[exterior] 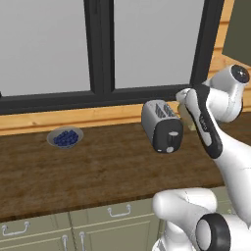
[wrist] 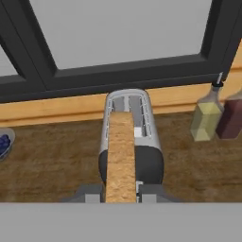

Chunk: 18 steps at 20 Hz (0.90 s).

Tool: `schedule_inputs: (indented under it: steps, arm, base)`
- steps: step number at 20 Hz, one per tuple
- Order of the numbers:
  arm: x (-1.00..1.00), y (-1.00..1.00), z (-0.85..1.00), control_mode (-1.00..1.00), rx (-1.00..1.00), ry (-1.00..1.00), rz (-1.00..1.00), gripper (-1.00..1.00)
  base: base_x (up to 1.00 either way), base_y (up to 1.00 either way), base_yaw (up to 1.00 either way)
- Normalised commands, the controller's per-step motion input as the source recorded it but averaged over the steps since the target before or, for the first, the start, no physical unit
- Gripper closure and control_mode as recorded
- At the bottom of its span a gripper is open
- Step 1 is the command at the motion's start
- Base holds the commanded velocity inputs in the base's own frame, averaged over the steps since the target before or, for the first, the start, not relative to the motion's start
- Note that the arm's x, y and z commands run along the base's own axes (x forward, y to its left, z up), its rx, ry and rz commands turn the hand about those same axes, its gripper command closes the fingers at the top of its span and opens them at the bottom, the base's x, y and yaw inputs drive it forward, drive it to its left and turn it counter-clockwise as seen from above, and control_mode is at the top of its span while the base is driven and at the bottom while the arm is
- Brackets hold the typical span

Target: Start the toaster. Once the lever pops up, take the bread to the plate on the dining counter.

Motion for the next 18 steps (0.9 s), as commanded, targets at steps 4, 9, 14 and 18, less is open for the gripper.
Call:
schedule_inputs:
  steps: [4,9,14,18]
  arm:
    - [-0.86,0.36,0.0,-1.0,0.01,0.01,-0.05,1.0]
    - [-0.87,0.21,0.0,-1.0,0.02,0.0,-0.01,1.0]
    - [-0.58,0.2,-0.02,-1.0,-0.01,0.0,0.01,1.0]
    - [0.0,0.0,0.0,-1.0,0.0,0.0,0.0,1.0]
  base:
    - [0.0,0.0,0.0]
    - [0.0,0.0,0.0]
    - [0.0,0.0,0.0]
    - [0.0,0.0,0.0]
